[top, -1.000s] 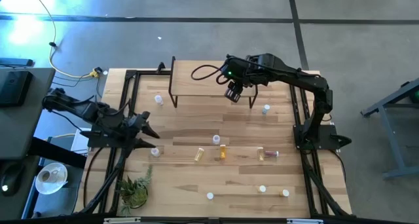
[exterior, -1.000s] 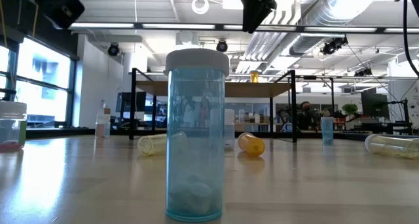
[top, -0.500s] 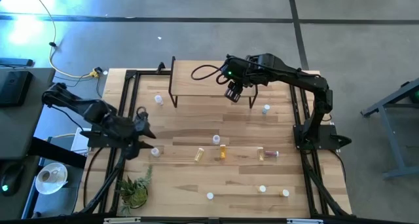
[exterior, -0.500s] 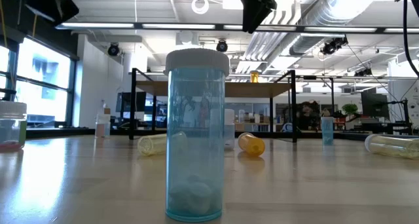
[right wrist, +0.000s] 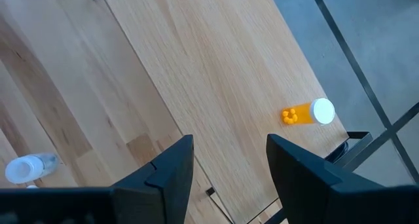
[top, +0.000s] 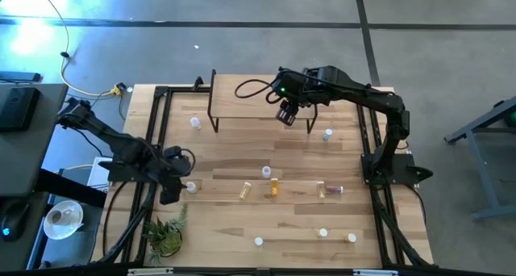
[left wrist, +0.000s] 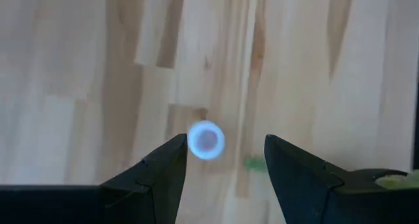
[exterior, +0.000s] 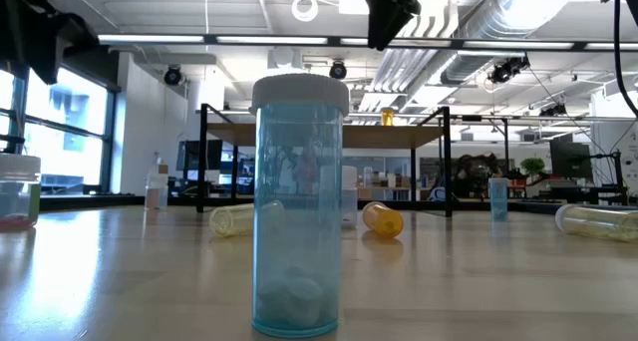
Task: Pick and place medicine bottles onto shelf by color
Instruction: Put the bottom left transparent pill bottle on the shelf
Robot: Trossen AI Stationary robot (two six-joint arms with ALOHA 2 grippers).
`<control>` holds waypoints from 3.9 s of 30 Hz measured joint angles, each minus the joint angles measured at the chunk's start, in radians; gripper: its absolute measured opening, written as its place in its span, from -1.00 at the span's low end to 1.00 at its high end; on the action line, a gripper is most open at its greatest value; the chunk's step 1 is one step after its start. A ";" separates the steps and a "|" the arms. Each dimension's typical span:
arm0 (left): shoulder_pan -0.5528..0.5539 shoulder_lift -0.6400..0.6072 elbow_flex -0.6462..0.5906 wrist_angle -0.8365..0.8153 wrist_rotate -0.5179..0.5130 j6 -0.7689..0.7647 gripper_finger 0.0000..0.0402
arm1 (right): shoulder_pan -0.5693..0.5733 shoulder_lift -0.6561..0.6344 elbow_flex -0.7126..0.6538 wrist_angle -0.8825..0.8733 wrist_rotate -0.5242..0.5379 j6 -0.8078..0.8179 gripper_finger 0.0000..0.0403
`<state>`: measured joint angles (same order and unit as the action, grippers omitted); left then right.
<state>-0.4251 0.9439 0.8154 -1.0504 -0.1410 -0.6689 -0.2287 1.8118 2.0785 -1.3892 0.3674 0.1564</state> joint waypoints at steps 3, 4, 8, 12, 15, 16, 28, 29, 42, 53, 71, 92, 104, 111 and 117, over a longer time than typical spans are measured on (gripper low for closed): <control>-0.007 0.022 0.000 0.000 0.051 -0.043 -0.03 | 0.000 0.000 0.000 0.003 0.000 0.000 -0.09; -0.011 0.027 0.000 0.000 0.059 -0.052 -0.03 | 0.000 0.000 0.000 0.003 0.000 0.000 -0.09; -0.029 0.051 0.000 0.000 0.054 -0.056 -0.03 | 0.000 0.000 0.000 0.005 0.000 0.000 -0.09; -0.039 0.080 0.000 0.000 0.051 -0.055 -0.03 | 0.000 0.000 0.000 0.007 0.000 0.000 -0.09; -0.052 0.102 0.000 0.001 0.033 -0.054 -0.03 | 0.000 0.000 0.000 0.007 0.000 0.000 -0.09; -0.058 0.110 0.000 0.000 0.025 -0.054 -0.03 | 0.000 0.000 0.000 0.007 0.000 0.000 -0.09; -0.058 0.233 0.000 0.006 -0.035 -0.147 -0.03 | 0.000 0.000 0.000 0.008 0.000 0.000 -0.09; -0.054 0.242 0.000 0.006 -0.035 -0.165 -0.03 | 0.000 0.000 0.000 0.008 0.000 0.000 -0.09; 0.008 0.367 -0.001 0.008 -0.008 -0.289 -0.03 | 0.000 0.000 0.000 0.008 0.001 -0.007 -0.09; 0.046 0.458 -0.001 0.009 0.001 -0.297 -0.03 | 0.000 0.000 0.000 0.007 0.001 -0.007 -0.09; 0.046 0.467 0.000 0.010 0.035 -0.252 -0.42 | 0.000 0.001 0.000 0.006 0.001 -0.007 -0.09; 0.394 0.396 0.273 -0.066 0.061 0.313 -0.32 | 0.000 0.001 0.000 -0.021 0.050 -0.008 -0.09; 0.833 0.405 0.611 -0.106 -0.117 0.630 -0.32 | 0.000 0.001 0.000 -0.020 0.050 -0.008 -0.09; 1.067 0.488 0.771 -0.106 -0.104 0.677 -0.32 | 0.000 0.001 0.000 -0.019 0.050 -0.008 -0.09; 1.178 0.623 0.963 -0.155 -0.042 0.716 -0.32 | 0.000 0.001 0.000 -0.019 0.049 0.001 -0.09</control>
<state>0.7533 1.5670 1.7780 -1.2056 -0.1833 0.0470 -0.2291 1.8126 2.0781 -1.4086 0.4168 0.1572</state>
